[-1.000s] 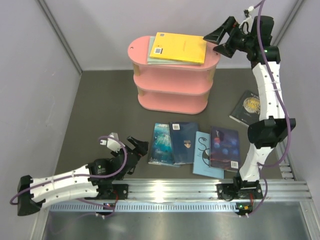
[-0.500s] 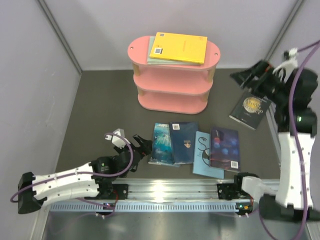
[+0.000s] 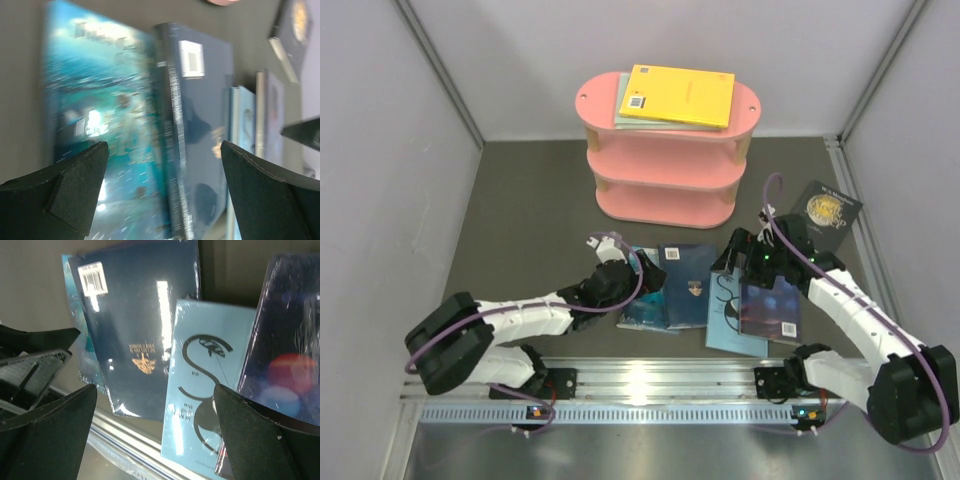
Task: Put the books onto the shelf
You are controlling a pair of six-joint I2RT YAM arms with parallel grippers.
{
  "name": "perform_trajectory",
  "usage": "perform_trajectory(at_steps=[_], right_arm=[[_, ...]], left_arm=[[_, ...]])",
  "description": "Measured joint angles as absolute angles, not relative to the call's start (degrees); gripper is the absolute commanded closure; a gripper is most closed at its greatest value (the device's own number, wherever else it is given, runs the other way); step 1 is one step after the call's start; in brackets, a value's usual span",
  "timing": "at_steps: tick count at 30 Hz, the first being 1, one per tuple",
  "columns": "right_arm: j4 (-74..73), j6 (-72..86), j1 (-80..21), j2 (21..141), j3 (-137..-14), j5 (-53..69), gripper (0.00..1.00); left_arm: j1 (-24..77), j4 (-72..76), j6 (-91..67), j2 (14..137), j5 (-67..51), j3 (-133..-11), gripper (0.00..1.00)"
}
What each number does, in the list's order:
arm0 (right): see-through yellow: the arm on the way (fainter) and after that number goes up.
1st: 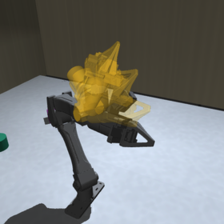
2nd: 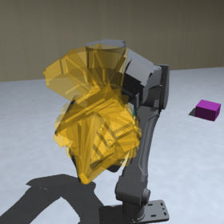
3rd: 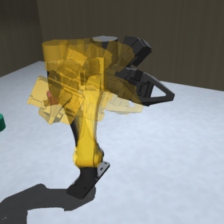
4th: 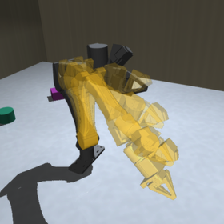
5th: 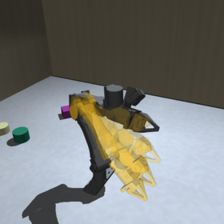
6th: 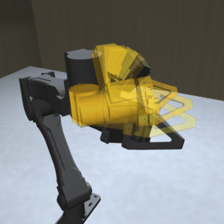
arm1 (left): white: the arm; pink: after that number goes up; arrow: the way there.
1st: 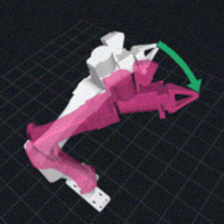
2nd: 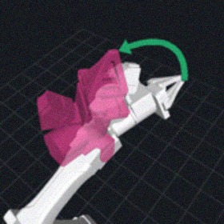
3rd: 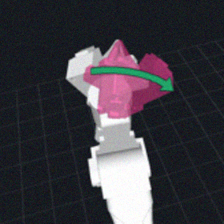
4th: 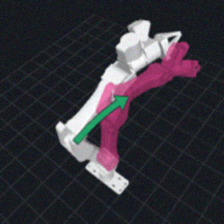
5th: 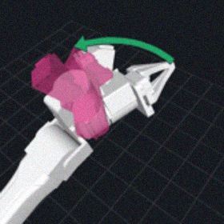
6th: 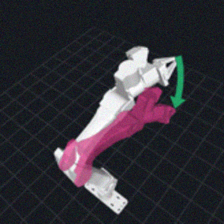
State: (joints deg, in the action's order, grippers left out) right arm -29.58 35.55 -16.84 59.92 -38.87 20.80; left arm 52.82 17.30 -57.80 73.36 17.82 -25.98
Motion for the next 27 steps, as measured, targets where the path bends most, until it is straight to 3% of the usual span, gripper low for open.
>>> perform_trajectory(at_steps=[9,21,27], right_arm=[[-20.38,35.18,-16.88,64.62,-38.5,20.43,0.0],[-15.0,34.46,-16.88,68.6,-34.48,20.71,0.0],[-11.64,34.5,-16.86,70.0,-34.0,21.37,0.0]], left_arm=[[52.47,24.1,-55.68,83.11,10.22,-33.89,0.04],[52.25,20.12,-55.77,87.55,11.25,-36.75,0.06],[52.07,27.18,-56.49,89.73,7.92,-35.29,0.18]])
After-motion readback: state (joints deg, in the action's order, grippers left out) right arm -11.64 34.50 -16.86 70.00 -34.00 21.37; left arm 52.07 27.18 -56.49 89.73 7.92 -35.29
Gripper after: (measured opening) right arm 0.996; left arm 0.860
